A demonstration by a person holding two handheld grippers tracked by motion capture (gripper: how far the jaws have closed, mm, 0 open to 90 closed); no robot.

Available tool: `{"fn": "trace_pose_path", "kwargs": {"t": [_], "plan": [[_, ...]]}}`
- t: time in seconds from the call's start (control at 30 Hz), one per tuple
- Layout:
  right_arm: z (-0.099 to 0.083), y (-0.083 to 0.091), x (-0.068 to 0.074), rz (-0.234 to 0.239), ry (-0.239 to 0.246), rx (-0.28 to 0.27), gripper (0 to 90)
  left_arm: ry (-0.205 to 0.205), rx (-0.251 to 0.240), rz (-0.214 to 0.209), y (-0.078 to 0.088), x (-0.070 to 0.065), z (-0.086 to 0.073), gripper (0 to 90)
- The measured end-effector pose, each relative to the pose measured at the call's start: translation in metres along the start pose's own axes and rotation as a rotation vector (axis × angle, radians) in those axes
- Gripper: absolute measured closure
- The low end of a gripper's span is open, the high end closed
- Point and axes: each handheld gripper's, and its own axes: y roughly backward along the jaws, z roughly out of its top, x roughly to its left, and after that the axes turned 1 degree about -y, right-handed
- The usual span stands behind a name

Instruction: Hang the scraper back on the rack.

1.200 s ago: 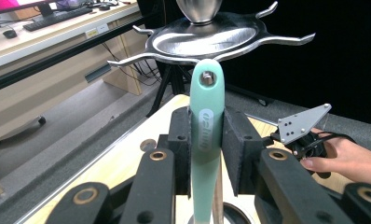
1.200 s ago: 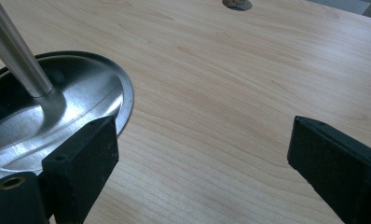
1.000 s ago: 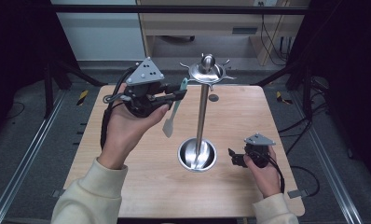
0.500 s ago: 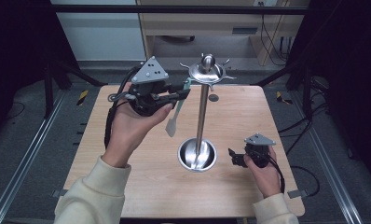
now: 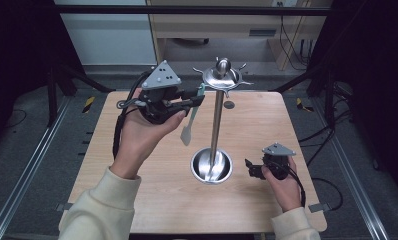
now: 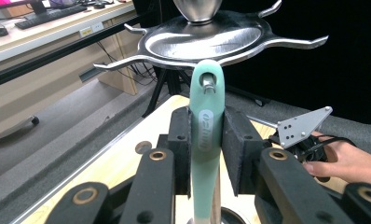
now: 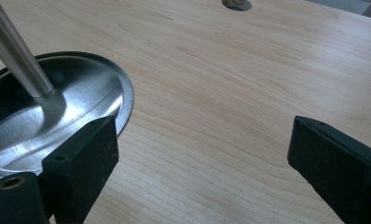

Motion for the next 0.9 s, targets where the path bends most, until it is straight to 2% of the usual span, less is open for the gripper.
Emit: {"fn": "trace_pose_path", "kwargs": {"t": [0.47, 0.9], "plan": [[0.0002, 0.0, 0.0006, 0.002, -0.004, 0.001, 8.9, 0.009, -0.034, -0.003, -0.0007, -0.0002, -0.0049, 73.5], [0.0001, 0.0, -0.0004, 0.003, -0.004, -0.002, 8.9, 0.016, -0.042, -0.009, -0.0007, 0.0002, -0.0057, 73.3]]}}
